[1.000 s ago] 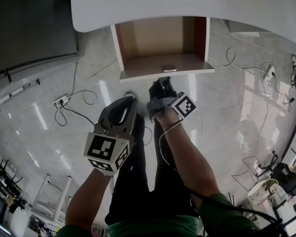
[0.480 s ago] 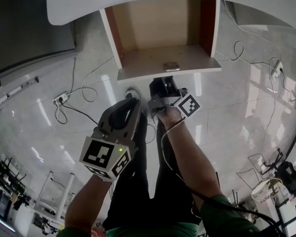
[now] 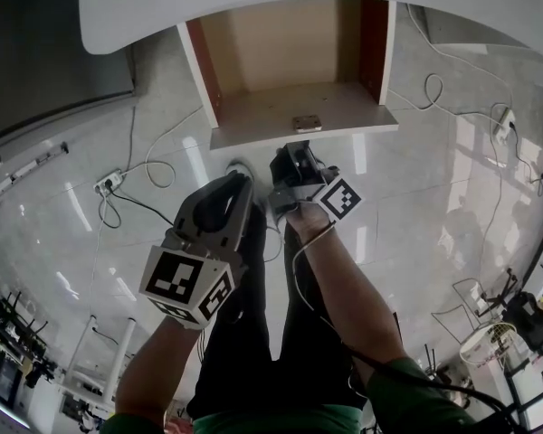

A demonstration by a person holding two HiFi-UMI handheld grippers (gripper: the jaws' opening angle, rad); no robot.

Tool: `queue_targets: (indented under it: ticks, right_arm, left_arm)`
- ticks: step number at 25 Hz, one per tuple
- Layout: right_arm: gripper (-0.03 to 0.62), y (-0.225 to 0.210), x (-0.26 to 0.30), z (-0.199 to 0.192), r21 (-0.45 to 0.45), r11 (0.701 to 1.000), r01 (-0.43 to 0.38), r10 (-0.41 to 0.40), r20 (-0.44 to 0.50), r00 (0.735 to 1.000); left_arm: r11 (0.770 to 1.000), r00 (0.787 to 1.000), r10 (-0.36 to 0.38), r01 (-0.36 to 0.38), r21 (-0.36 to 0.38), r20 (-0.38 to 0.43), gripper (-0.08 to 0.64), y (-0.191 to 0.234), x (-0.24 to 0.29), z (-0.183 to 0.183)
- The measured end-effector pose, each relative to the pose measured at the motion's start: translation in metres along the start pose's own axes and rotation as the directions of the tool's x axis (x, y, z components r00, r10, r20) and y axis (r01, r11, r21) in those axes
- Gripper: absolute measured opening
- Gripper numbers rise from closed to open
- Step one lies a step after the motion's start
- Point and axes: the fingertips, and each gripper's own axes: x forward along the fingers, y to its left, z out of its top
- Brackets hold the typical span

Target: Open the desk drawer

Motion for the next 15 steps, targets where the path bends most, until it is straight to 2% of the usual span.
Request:
queue_targets:
  ticks: [5,9,11,15]
  right_arm:
    - [0.012,0.007,-0.026,-0.015,-0.055,0.998,0.039,-0.045,-0.099,0.994]
    - [0.005,0.029,-0.051,-0.019,-0.132,0.988,0.075,-0.103,-0.218,0.97]
    - [0.004,0.059,-0.06,-0.011,-0.177,0.983,0.055,-0.101,-0.26,0.96]
    - [0.003,0.149,-0.059,0.027,-0.266,0.964,-0.026,-0.045,-0.256,0.966]
  left_arm:
    - [1.0,1.0,-0.003,0.003,0.023,0.027,0.021,-0.011,0.0,0.019]
    - [0.999,0.997,-0.011,0.008,0.039,0.07,0.021,-0.023,-0.009,0.038]
    - [0.999,0.996,-0.013,0.01,0.043,0.091,0.02,-0.031,-0.017,0.052]
    - [0.999,0.989,0.0,-0.008,0.049,0.15,0.02,-0.044,-0.048,0.093]
